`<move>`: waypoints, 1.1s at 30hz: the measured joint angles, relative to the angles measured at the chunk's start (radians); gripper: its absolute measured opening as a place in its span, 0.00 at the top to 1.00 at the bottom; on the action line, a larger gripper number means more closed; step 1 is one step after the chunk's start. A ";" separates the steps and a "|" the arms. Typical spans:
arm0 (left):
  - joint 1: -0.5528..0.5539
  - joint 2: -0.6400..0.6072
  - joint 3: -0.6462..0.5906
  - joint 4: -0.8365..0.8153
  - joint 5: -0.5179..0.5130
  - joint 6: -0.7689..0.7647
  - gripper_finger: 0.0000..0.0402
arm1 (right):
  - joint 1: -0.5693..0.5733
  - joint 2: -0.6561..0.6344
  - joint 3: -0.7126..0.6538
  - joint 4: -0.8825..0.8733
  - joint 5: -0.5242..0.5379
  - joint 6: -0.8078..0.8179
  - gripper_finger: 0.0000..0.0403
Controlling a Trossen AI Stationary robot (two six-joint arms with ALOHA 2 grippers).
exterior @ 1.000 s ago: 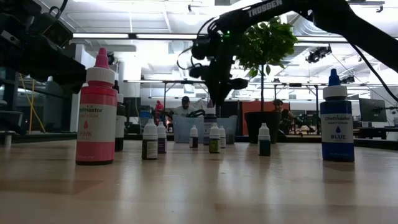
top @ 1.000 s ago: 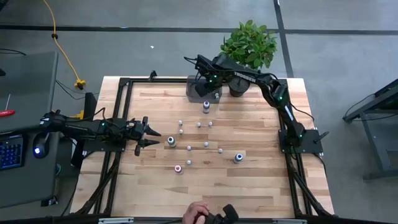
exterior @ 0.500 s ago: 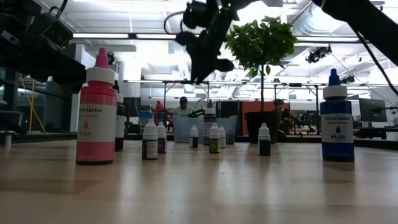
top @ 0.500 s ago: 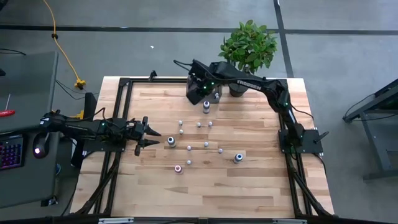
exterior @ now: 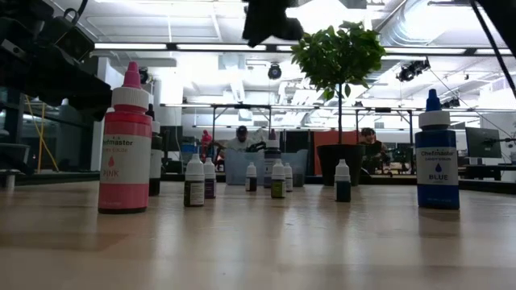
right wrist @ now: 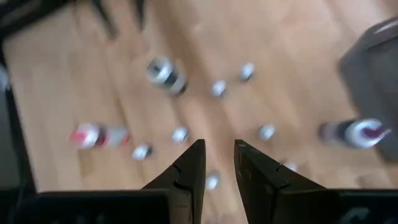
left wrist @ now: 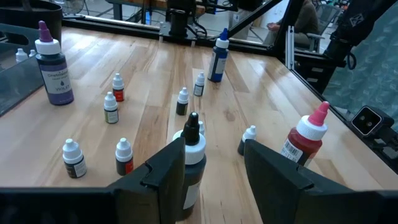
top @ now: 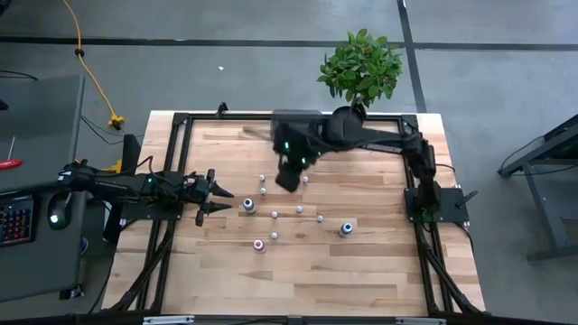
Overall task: Pick & Place food coloring
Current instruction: Put the small blue food coloring bottle into the black bin
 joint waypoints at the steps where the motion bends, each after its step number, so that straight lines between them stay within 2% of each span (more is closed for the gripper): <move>1: 0.000 0.000 0.000 0.000 0.000 0.000 0.59 | 0.024 -0.003 0.000 -0.019 -0.001 0.000 0.81; 10: 0.000 0.000 0.000 0.000 0.000 0.000 0.59 | 0.203 -0.032 0.000 -0.274 -0.006 0.141 0.81; 16: 0.000 0.000 0.000 0.000 0.000 0.000 0.59 | 0.286 -0.021 -0.006 -0.363 0.072 0.290 0.81; 19: 0.000 0.000 0.000 0.000 0.000 0.000 0.59 | 0.310 -0.024 -0.064 -0.351 0.069 0.390 0.81; 23: 0.000 0.000 0.000 0.000 0.000 0.000 0.59 | 0.329 -0.040 -0.207 -0.324 0.044 0.536 0.81; 29: 0.000 0.000 0.000 0.000 0.000 0.000 0.59 | 0.291 -0.115 -0.456 -0.037 0.003 0.684 0.81; 33: 0.000 0.000 0.000 0.000 0.000 0.000 0.59 | 0.247 -0.126 -0.589 0.074 -0.042 0.733 0.81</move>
